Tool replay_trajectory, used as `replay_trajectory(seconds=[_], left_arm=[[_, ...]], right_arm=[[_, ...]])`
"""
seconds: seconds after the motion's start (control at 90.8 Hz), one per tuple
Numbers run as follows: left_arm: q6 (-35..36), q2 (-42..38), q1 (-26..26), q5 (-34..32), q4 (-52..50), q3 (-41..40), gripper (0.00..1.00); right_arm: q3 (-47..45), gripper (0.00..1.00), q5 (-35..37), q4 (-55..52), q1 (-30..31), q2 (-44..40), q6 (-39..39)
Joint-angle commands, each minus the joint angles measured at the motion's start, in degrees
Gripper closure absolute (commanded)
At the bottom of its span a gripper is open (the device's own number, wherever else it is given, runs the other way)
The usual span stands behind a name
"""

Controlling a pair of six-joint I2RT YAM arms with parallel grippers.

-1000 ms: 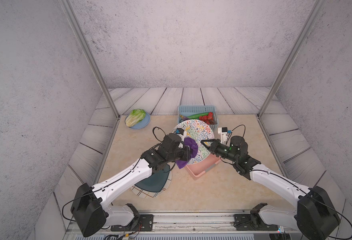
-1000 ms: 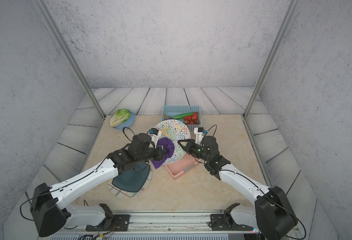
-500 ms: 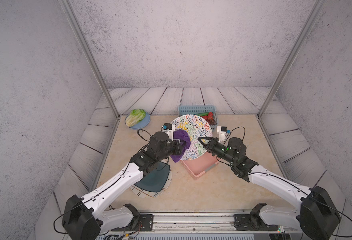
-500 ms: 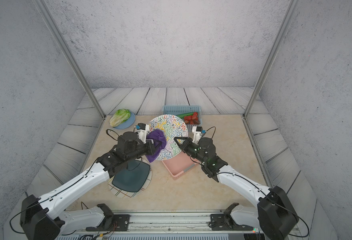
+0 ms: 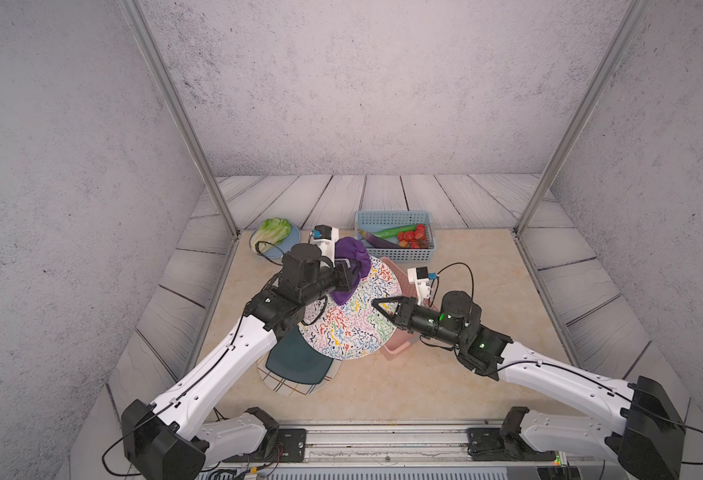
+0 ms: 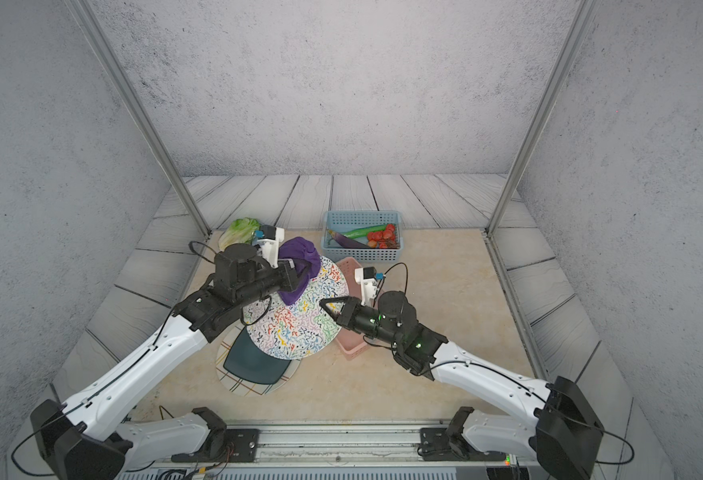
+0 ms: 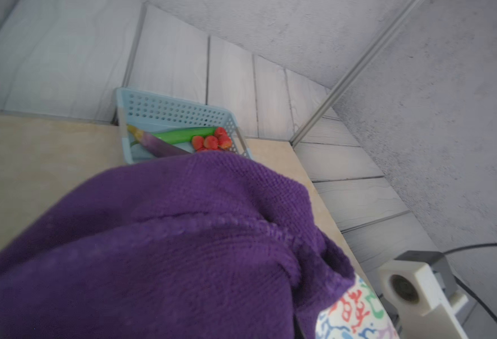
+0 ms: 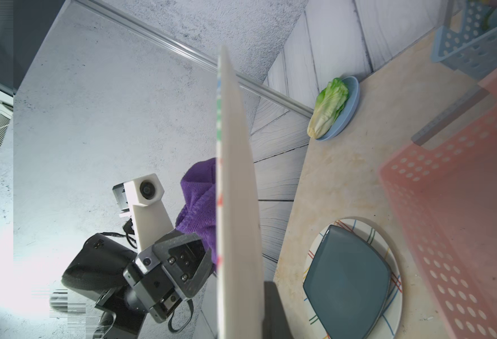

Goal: Wipe the wet plate dry
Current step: Wipe the plate with towel.

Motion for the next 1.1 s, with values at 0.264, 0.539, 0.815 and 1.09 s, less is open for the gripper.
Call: replay_trajectory(seconds=[0.264,0.539,0.815,1.09], left_arm=[[3.6,0.8,-8.8,-1.5,-8.0,-9.1,1.00],[1.8,-10.7,3.5,-1.5,-13.8,-14.2,1.00],[9.6,-4.0,-7.3,11.7,-11.4,-12.8,1.00],[-15.3,-17.1,10.2,24.3,9.2,-18.6,1.00]], right_arm=[[5.3,1.00,-8.0,23.6,-10.1,-6.9,5.6],[4.3,1.00,-11.5,18.5,-8.1,-10.8,1.0],[2.9,1.00,-4.4,18.0,-11.8,-12.3,2.8],[-0.9,1.00,-4.7,22.4,-21.8,-14.4,11.6]])
